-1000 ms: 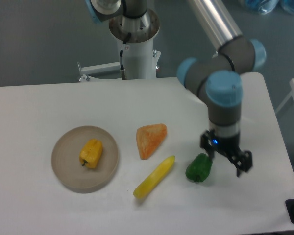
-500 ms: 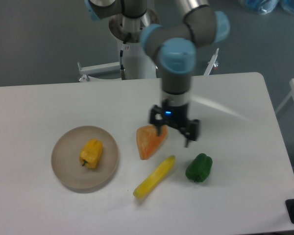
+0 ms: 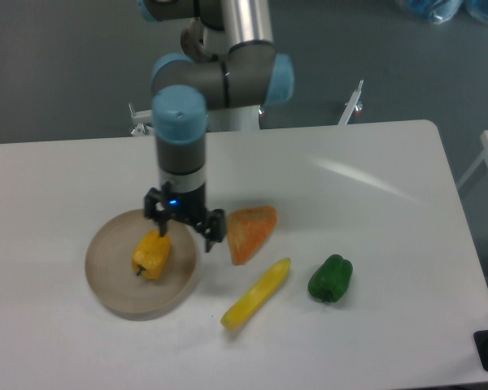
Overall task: Pick up the yellow pepper from the plate
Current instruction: 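Move the open gripper over the yellow pepper on the plate and lower, then close the gripper on the yellow pepper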
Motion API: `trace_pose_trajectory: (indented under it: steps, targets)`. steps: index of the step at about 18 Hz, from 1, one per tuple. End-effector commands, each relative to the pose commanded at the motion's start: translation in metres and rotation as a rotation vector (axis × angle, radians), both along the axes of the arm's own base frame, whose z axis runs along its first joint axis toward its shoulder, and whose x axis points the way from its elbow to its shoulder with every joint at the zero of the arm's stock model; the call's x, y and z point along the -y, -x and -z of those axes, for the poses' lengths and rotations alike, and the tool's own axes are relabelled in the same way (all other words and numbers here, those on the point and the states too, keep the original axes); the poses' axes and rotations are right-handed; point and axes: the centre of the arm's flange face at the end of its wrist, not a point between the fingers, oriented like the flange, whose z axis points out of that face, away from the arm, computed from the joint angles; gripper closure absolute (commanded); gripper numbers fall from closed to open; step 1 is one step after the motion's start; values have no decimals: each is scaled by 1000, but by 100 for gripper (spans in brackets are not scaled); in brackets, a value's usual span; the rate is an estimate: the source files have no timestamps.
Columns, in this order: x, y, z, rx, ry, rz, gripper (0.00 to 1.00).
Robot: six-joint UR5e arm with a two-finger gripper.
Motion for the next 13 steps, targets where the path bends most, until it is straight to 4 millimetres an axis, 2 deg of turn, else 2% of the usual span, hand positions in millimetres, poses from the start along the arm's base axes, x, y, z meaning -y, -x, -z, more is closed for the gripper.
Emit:
trace_pose_trajectory:
  steps: [3, 13]
  targets:
    - [2, -14, 8, 3, 16, 24, 0]
    - [1, -26, 28, 6, 51, 45, 0]
